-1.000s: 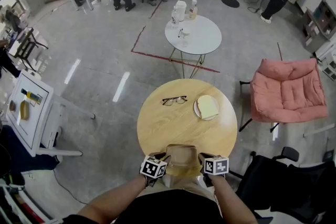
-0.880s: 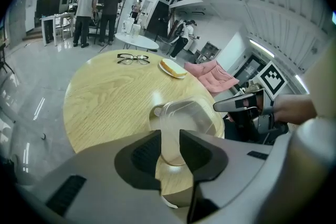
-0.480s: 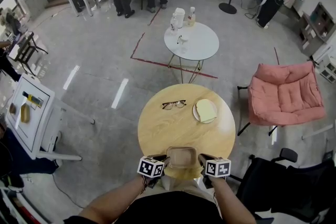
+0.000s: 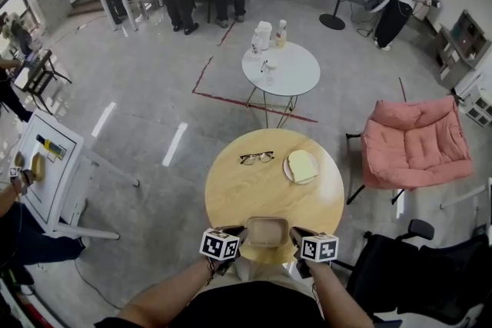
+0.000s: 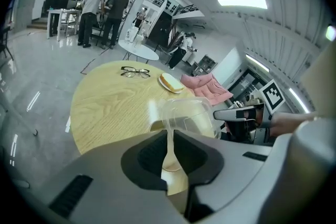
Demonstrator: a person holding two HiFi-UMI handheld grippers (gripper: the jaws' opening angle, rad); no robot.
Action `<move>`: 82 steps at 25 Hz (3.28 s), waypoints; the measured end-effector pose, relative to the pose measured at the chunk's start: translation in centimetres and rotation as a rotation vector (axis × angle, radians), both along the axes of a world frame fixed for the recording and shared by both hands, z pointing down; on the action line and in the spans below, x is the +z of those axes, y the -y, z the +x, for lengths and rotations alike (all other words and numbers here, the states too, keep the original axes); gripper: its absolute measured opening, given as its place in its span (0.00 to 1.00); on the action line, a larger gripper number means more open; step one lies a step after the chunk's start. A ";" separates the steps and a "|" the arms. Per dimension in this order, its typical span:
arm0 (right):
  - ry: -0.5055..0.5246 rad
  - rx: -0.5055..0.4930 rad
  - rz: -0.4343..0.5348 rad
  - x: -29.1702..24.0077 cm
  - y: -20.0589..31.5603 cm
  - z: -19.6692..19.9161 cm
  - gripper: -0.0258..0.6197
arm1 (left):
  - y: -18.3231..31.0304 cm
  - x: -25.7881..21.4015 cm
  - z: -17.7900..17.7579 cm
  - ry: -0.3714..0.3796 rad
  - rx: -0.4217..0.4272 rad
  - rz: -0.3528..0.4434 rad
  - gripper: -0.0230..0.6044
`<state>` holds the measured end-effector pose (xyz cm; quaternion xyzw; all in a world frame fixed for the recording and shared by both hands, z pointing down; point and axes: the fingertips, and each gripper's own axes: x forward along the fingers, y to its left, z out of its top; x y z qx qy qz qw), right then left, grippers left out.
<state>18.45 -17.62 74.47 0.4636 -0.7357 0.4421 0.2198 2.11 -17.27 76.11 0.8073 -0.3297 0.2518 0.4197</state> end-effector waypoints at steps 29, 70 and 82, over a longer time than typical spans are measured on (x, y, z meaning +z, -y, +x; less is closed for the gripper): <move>-0.071 -0.005 0.348 -13.6 -0.6 -2.3 0.09 | 1.8 -15.1 -1.8 0.023 0.055 0.434 0.10; -0.128 -0.014 0.810 -34.4 -1.5 -7.1 0.09 | 2.1 -37.6 -6.0 -0.007 0.054 0.980 0.09; -0.171 -0.040 0.885 -38.7 -2.4 -6.7 0.09 | 1.7 -41.3 -5.5 -0.040 0.066 1.048 0.09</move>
